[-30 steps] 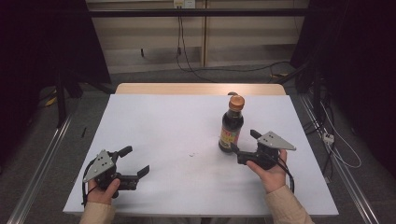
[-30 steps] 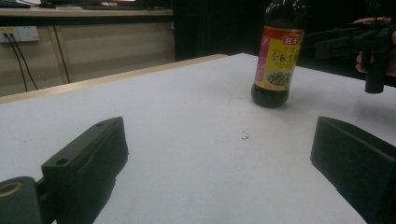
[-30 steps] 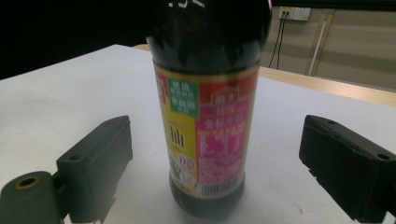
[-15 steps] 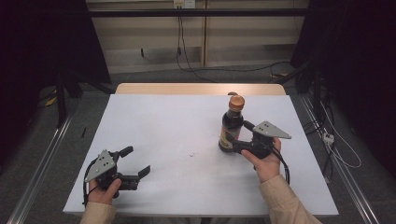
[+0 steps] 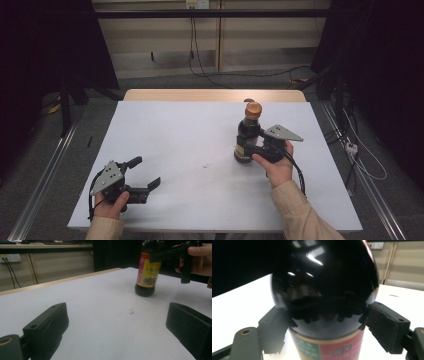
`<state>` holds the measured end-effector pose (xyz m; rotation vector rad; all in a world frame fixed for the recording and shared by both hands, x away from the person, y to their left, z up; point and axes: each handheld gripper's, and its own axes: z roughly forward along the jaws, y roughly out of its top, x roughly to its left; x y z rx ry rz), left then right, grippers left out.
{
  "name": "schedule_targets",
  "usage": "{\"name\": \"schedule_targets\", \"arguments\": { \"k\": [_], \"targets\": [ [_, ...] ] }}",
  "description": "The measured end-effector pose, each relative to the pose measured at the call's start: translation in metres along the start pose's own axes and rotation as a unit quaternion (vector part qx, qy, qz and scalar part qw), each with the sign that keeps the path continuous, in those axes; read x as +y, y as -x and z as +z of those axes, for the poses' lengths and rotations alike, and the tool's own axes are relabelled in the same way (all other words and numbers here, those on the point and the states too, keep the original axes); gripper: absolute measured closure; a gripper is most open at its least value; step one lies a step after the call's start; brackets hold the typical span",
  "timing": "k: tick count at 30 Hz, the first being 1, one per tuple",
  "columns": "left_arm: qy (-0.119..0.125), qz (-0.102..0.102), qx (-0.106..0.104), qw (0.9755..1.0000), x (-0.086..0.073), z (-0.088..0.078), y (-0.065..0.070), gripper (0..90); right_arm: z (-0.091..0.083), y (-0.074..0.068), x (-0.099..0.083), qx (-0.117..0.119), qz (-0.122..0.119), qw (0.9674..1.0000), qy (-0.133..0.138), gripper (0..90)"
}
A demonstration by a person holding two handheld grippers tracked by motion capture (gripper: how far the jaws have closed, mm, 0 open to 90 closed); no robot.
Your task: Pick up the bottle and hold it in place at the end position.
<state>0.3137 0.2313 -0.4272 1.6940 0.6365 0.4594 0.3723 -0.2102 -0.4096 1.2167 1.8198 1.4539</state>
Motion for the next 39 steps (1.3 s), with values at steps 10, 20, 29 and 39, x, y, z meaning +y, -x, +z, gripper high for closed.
{"name": "schedule_targets", "arguments": {
  "k": [10,20,29,39],
  "targets": [
    [0.0,0.003,0.001,1.0,0.001,0.001,0.001,4.1,0.001,-0.001,0.001,0.011,-0.014,0.9998,-0.005,28.6],
    [0.0,0.006,0.002,1.0,0.001,0.001,0.001,4.3,0.002,-0.004,0.002,0.004,-0.037,0.9993,0.0,30.6],
    [0.0,0.005,0.001,1.0,0.001,0.001,0.0,4.3,0.005,-0.007,0.004,-0.001,-0.05,0.9987,0.002,31.0],
    [0.0,0.006,-0.005,1.0,0.001,0.003,0.001,4.3,0.012,-0.014,0.009,0.012,-0.055,0.9984,0.008,31.1]
  ]
}}
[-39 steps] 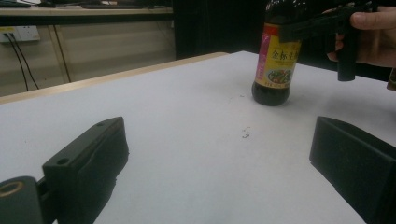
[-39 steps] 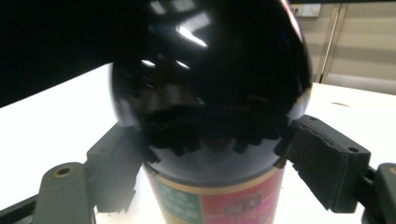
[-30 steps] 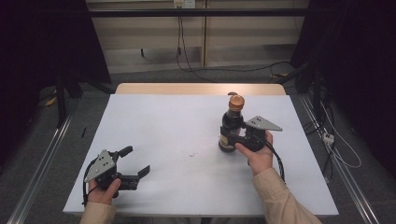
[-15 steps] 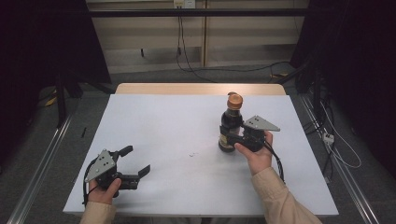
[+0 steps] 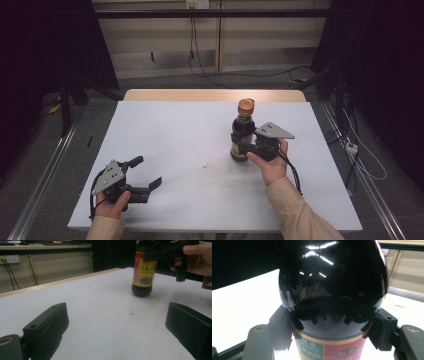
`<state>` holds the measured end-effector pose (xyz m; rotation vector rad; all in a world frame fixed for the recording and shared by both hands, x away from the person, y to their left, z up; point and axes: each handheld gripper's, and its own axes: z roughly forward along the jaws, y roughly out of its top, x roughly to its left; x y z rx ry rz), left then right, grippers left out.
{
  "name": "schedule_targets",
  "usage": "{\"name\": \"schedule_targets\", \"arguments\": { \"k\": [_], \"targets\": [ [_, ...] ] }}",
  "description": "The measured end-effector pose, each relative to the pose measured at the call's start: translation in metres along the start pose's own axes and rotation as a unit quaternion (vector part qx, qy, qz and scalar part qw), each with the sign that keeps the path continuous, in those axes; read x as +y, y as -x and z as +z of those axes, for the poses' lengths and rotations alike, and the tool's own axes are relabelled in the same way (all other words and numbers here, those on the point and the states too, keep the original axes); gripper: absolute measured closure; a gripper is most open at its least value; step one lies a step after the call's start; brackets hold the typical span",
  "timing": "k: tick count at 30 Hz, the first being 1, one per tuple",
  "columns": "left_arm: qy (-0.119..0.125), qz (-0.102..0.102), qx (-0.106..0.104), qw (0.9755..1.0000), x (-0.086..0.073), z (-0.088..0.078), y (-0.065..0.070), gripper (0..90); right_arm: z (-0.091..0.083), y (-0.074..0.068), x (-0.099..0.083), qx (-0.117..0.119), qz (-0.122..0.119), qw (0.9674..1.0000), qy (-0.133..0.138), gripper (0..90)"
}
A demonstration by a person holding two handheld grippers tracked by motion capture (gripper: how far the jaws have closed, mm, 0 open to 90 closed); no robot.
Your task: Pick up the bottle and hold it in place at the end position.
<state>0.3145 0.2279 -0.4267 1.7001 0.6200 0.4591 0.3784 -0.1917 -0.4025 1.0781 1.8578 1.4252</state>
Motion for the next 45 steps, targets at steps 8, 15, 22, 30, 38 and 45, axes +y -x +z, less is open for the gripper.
{"name": "schedule_targets", "arguments": {
  "k": [8,15,22,30,38,45],
  "targets": [
    [0.002,0.001,-0.001,1.0,0.0,0.0,0.0,4.3,0.009,-0.01,0.01,0.011,-0.007,0.9999,0.005,31.1],
    [0.006,-0.004,-0.002,1.0,0.0,-0.001,0.0,4.3,0.021,-0.02,0.014,0.02,-0.005,0.9997,0.011,31.1],
    [0.004,-0.003,-0.003,1.0,0.0,-0.001,0.0,4.3,0.031,-0.026,0.015,0.026,-0.009,0.9996,0.007,31.1],
    [0.004,-0.002,-0.005,1.0,0.0,0.0,0.0,4.3,0.043,-0.03,0.017,0.031,-0.015,0.9994,0.005,31.1],
    [0.004,-0.002,-0.005,1.0,0.0,-0.001,-0.001,4.3,0.051,-0.031,0.018,0.03,-0.017,0.9994,0.006,31.1],
    [0.008,-0.005,-0.006,0.9999,0.0,-0.001,-0.001,4.3,0.059,-0.037,0.016,0.031,-0.014,0.9994,0.006,31.1]
  ]
}}
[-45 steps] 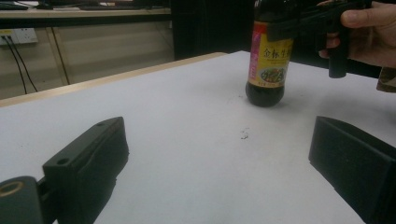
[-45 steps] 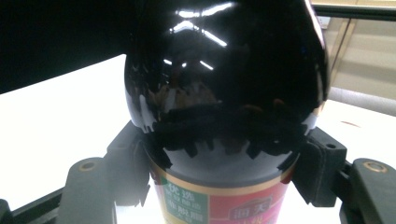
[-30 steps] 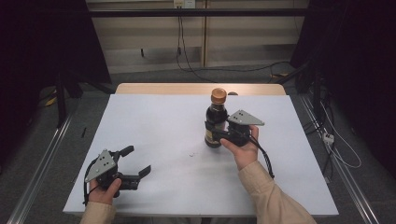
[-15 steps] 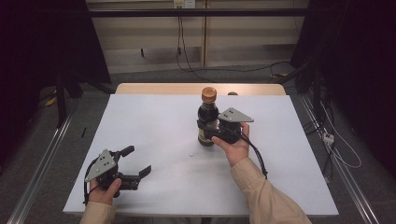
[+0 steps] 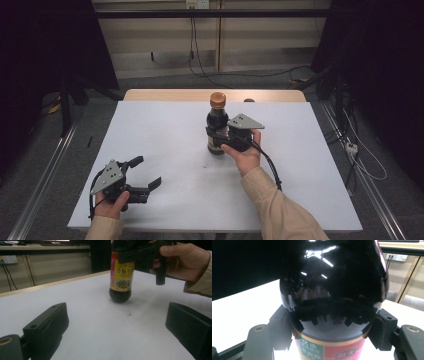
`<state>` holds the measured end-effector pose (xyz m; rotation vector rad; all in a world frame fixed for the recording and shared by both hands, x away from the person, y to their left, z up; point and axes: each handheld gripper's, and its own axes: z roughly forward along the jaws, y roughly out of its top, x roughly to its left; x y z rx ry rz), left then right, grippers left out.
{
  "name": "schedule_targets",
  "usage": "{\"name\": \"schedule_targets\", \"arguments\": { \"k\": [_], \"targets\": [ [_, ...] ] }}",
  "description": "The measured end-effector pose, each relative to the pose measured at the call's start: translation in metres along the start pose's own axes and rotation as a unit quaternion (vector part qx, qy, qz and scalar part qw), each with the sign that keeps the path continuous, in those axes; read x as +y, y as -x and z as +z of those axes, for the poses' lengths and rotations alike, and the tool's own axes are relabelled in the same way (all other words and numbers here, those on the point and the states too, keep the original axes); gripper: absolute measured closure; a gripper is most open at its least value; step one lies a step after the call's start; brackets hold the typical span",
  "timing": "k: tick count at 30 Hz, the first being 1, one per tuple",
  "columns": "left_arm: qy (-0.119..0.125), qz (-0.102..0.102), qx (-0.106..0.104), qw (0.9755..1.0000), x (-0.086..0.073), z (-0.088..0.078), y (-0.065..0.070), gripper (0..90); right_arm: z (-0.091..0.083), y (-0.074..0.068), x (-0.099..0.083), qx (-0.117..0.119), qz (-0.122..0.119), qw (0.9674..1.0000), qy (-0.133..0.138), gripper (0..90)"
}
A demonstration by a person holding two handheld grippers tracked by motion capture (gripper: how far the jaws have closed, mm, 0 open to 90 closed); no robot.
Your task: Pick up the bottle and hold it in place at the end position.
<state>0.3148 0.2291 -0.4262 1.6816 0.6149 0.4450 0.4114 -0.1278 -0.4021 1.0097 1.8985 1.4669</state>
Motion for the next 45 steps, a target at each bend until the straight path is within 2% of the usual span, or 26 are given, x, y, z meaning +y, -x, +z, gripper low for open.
{"name": "schedule_targets", "arguments": {
  "k": [21,27,30,45],
  "targets": [
    [-0.001,-0.002,-0.001,1.0,-0.0001,-0.0005,-0.0005,4.3,0.0094,-0.0009,-0.004,-0.001,-0.011,0.9999,0.001,31.0],
    [-0.004,-0.001,0.0,1.0,-0.0003,-0.0002,-0.0006,4.3,0.0077,0.0023,-0.0055,-0.002,0.006,1.0,0.001,30.8],
    [-0.005,0.0,-0.003,1.0,-0.0001,0.0004,0.0001,4.3,0.0066,0.0016,-0.0056,-0.001,0.001,1.0,-0.001,30.7],
    [-0.001,-0.007,-0.005,1.0,0.0006,0.0035,-0.0023,4.3,0.007,0.0021,-0.0064,0.0,0.007,1.0,-0.002,30.6]
  ]
}}
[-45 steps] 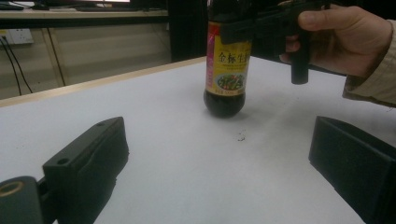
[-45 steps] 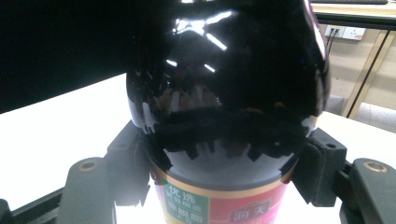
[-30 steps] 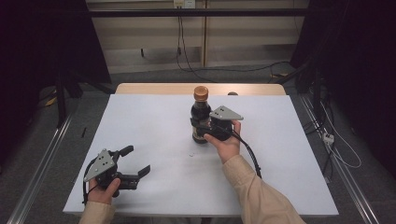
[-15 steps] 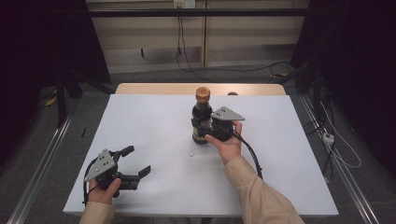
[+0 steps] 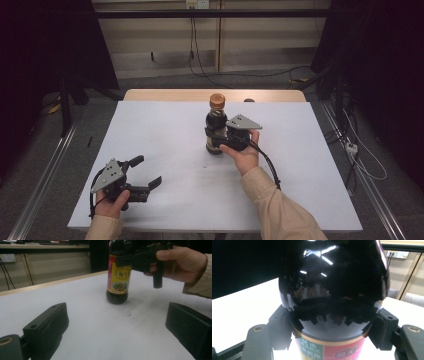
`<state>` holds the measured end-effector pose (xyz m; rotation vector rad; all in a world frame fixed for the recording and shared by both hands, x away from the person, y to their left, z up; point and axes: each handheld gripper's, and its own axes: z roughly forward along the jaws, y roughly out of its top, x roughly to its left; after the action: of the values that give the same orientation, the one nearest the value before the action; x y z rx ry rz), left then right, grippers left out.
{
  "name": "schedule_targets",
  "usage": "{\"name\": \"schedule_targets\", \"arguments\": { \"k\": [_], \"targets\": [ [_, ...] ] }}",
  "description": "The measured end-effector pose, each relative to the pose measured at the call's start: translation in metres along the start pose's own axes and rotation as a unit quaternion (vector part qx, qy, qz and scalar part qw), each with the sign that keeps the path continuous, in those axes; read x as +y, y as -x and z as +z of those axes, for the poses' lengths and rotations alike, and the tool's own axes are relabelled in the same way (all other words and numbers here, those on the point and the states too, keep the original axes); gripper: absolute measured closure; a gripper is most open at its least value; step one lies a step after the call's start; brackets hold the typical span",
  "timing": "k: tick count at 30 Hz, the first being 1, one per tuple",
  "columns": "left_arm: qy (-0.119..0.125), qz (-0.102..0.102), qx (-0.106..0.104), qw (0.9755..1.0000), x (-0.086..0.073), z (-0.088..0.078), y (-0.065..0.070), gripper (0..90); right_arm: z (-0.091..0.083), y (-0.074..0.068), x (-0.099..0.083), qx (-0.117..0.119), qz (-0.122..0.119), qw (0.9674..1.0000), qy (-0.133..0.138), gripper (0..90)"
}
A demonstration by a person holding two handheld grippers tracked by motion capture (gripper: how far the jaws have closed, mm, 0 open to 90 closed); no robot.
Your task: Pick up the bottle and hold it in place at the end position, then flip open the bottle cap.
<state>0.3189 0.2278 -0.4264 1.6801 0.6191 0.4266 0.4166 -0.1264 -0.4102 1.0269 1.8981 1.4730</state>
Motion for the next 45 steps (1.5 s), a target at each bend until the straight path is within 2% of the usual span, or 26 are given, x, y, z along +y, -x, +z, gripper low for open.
{"name": "schedule_targets", "arguments": {
  "k": [8,11,16,18,28,32,34,45],
  "targets": [
    [-0.008,0.0,-0.002,1.0,0.001,0.006,0.001,4.3,0.0,0.0,0.0,0.002,0.001,1.0,-0.001,30.5],
    [-0.008,0.002,-0.003,1.0,0.004,0.008,0.0,4.3,0.0,0.001,0.0,0.002,0.003,1.0,-0.001,30.5],
    [-0.005,-0.007,-0.005,1.0,0.01,0.014,-0.001,4.3,0.0,0.0,-0.001,0.001,0.006,1.0,0.002,30.4],
    [-0.006,-0.004,-0.003,1.0,0.014,0.016,-0.002,4.4,0.0,0.001,-0.001,0.002,0.007,1.0,0.003,30.4],
    [-0.018,-0.035,-0.015,0.9991,0.036,0.034,-0.006,4.5,0.0,0.001,-0.002,0.003,0.006,1.0,0.005,30.5],
    [-0.027,-0.038,-0.022,0.9987,0.044,0.047,-0.006,5.1,0.0,0.001,-0.002,0.006,0.005,1.0,0.004,30.5],
    [-0.025,-0.05,-0.026,0.9981,0.05,0.054,-0.006,5.1,0.0,0.001,-0.002,0.006,0.005,1.0,0.005,30.5],
    [-0.025,-0.041,-0.048,0.9977,0.084,0.085,-0.006,8.5,0.0,0.001,-0.002,0.007,0.004,1.0,0.004,30.6]
  ]
}}
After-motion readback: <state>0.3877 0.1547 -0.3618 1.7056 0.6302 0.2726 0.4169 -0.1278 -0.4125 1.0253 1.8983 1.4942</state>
